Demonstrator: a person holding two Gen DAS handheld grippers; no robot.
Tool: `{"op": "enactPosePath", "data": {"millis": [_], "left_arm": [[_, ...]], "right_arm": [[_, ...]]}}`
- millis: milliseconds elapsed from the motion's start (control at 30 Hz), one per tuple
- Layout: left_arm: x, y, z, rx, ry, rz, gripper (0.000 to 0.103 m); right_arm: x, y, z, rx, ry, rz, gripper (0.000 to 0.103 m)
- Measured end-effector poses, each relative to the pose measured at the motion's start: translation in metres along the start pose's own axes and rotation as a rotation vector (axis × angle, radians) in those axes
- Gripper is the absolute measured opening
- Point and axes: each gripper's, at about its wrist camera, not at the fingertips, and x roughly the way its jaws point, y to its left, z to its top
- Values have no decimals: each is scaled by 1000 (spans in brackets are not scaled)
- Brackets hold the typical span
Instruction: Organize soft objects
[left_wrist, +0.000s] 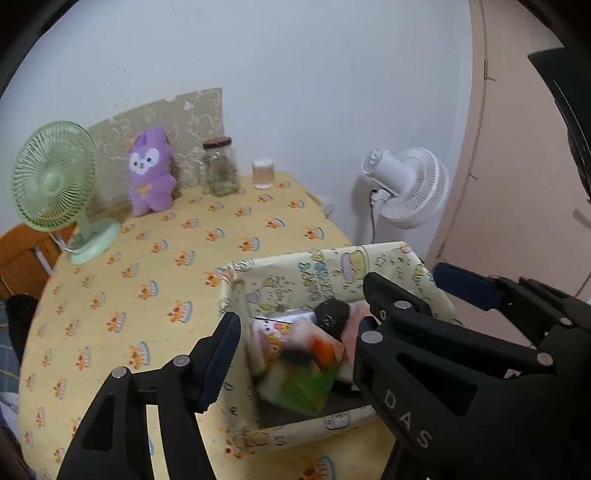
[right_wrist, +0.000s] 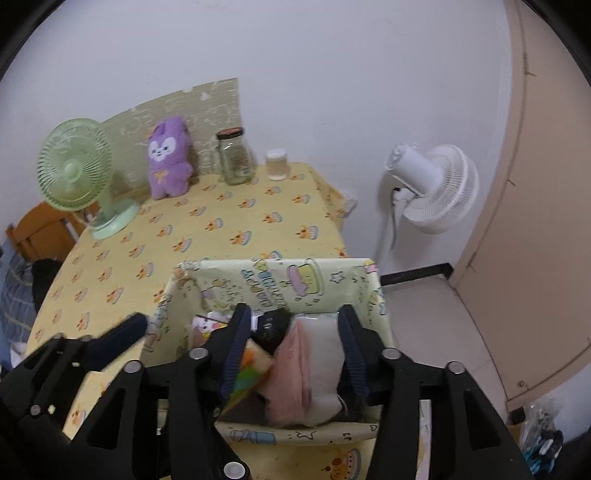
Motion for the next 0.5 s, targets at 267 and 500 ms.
{"op": "enactPosePath", "data": {"millis": [267,500], "left_arm": [[-11,5,-1,26,-36,-1,85],[-24,16,-4,18,-46,-5,87]], "right_arm": [[-5,3,0,7,13,49,96],[-18,16,-3,1,-1,33,96]]}}
